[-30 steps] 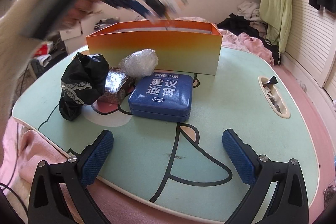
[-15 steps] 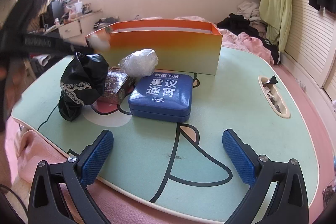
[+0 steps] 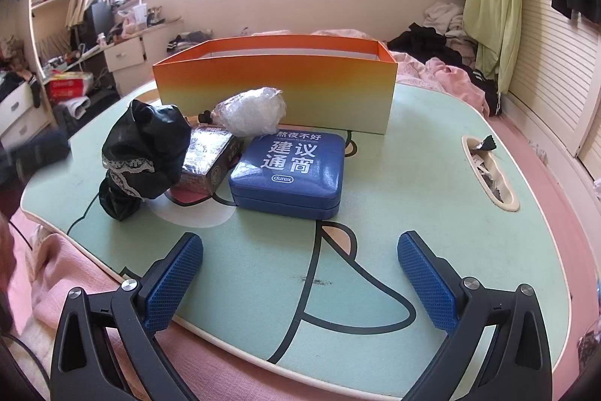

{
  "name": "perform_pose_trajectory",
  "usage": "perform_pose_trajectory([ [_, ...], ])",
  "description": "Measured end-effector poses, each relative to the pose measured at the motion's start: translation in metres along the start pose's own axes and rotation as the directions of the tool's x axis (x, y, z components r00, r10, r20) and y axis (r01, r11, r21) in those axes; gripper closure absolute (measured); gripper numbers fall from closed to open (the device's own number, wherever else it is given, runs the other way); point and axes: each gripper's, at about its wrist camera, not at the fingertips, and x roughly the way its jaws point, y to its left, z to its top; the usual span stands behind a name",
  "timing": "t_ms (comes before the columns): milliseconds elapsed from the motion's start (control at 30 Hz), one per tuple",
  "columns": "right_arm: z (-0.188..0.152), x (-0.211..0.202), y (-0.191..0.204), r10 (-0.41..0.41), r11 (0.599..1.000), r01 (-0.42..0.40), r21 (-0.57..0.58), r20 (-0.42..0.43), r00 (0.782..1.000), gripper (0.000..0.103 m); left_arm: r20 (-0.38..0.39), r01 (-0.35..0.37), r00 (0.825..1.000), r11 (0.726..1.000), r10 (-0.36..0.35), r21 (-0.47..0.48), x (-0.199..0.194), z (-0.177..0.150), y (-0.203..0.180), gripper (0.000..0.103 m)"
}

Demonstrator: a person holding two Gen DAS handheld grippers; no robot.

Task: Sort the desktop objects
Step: 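Place the doll figurine on the table beside the box with the left gripper, then reach into the orange box and grasp the white fluffy ball with the right gripper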

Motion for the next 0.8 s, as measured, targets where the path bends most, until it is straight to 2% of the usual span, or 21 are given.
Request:
perform_pose_trajectory([
  [67,-0.001,0.000,0.000,-0.001,1.000,0.001,0.001,-0.001,1.000,0.000,-0.047,-0.009,0.999,1.000,0.010,0.024,0.018,-0.006,-0.008,0.019],
  [100,-0.001,0.000,0.000,-0.002,1.000,0.002,0.000,-0.002,1.000,0.000,-0.052,-0.042,0.998,0.998,0.045,0.047,0.028,-0.010,-0.016,0.016],
  [133,-0.001,-0.001,0.000,-0.003,1.000,0.003,-0.001,0.001,1.000,0.000,-0.045,-0.092,0.994,0.992,0.097,0.091,0.034,-0.011,-0.024,0.008],
  [167,-0.001,-0.001,0.000,-0.003,1.000,0.003,0.000,-0.001,1.000,0.000,-0.032,-0.091,0.995,0.990,0.095,0.103,0.038,-0.012,-0.027,0.001],
  [200,-0.001,-0.001,-0.001,-0.003,1.000,0.003,0.002,-0.002,1.000,0.000,-0.046,-0.060,0.997,0.993,0.065,0.104,0.042,-0.013,-0.028,0.000],
  [433,-0.001,-0.003,-0.003,0.009,1.000,-0.009,0.002,-0.003,1.000,0.000,-0.040,-0.053,0.998,0.993,0.057,0.104,0.047,-0.017,-0.021,0.000],
  [467,0.001,-0.004,-0.003,0.028,1.000,-0.028,0.004,-0.004,1.000,0.004,-0.040,-0.053,0.998,0.993,0.057,0.104,0.047,-0.017,-0.021,0.000],
  [500,0.004,-0.008,-0.005,0.081,0.997,-0.081,0.019,0.004,0.997,0.010,-0.040,-0.052,0.998,0.993,0.057,0.103,0.047,-0.017,-0.021,0.000],
  [533,0.008,-0.015,-0.008,0.119,0.992,-0.120,0.038,0.028,0.993,0.027,-0.039,-0.051,0.998,0.993,0.056,0.103,0.046,-0.018,-0.022,0.000],
  [567,0.018,-0.029,-0.011,0.160,0.984,-0.165,0.065,0.074,0.984,0.033,-0.038,-0.051,0.998,0.993,0.055,0.103,0.042,-0.017,-0.022,0.000],
  [667,0.066,-0.056,-0.004,0.225,0.973,-0.230,0.018,0.146,0.963,0.033,-0.037,-0.052,0.998,0.993,0.056,0.104,0.034,-0.013,-0.027,0.000],
  [733,0.109,-0.054,0.005,0.234,0.972,-0.236,0.005,0.132,0.963,0.033,-0.037,-0.052,0.998,0.993,0.056,0.104,0.033,-0.012,-0.028,0.000],
  [800,0.145,-0.034,0.013,0.278,0.959,-0.280,0.030,0.070,0.958,0.033,-0.037,-0.052,0.998,0.993,0.056,0.105,0.033,-0.012,-0.027,0.000],
])
